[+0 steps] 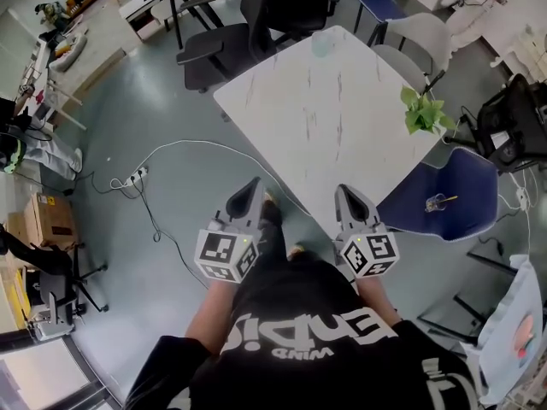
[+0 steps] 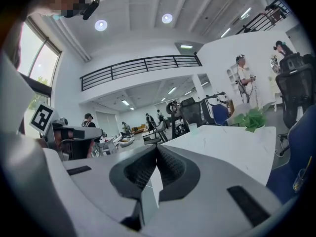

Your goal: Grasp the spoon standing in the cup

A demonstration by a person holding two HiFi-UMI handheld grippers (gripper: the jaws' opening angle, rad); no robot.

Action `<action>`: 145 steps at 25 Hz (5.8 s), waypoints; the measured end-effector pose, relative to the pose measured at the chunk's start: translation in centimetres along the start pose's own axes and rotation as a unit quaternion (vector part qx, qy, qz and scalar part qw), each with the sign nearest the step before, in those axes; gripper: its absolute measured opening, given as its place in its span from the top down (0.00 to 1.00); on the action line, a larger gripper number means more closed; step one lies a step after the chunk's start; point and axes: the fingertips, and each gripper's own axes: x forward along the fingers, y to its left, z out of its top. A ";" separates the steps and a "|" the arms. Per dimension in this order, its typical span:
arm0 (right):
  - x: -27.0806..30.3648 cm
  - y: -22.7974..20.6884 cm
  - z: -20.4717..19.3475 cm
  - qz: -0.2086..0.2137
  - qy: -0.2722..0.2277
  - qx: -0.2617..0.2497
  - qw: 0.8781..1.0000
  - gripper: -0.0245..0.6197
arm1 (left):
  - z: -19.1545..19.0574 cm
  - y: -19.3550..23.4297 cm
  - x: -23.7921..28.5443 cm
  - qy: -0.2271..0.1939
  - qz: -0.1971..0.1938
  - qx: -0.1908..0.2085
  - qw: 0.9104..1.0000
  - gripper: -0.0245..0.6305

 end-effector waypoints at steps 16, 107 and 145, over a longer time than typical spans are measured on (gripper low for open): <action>6.2 -3.6 1.5 -0.039 -0.014 0.012 0.999 0.94 | 1.7 3.2 8.1 0.006 -0.039 0.005 0.999 0.94; 41.7 -19.2 6.1 -0.111 0.033 0.006 0.993 0.74 | 2.2 17.4 47.2 0.087 -0.198 -0.008 0.976 0.94; 53.5 -26.1 5.3 -0.107 0.081 -0.067 0.989 0.65 | -0.1 18.1 46.7 0.112 -0.197 -0.009 0.974 0.94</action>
